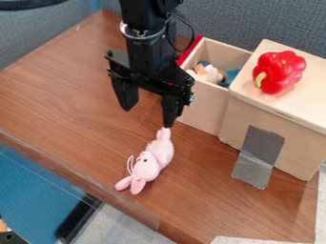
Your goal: Move the red pepper to the left side of the table
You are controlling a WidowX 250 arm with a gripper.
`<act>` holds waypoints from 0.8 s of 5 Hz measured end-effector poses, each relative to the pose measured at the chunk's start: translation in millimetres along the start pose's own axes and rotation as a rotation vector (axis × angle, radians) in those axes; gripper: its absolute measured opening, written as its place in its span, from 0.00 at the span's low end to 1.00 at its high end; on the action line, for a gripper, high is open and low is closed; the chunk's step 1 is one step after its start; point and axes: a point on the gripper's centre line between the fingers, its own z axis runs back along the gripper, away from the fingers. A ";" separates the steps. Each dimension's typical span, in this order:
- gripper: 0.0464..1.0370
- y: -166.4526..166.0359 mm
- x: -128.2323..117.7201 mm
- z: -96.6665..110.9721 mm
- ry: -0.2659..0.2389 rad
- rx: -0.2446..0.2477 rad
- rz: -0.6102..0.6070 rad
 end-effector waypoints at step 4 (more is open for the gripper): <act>0.96 -61.2 87.1 22.6 -0.022 -0.033 -0.156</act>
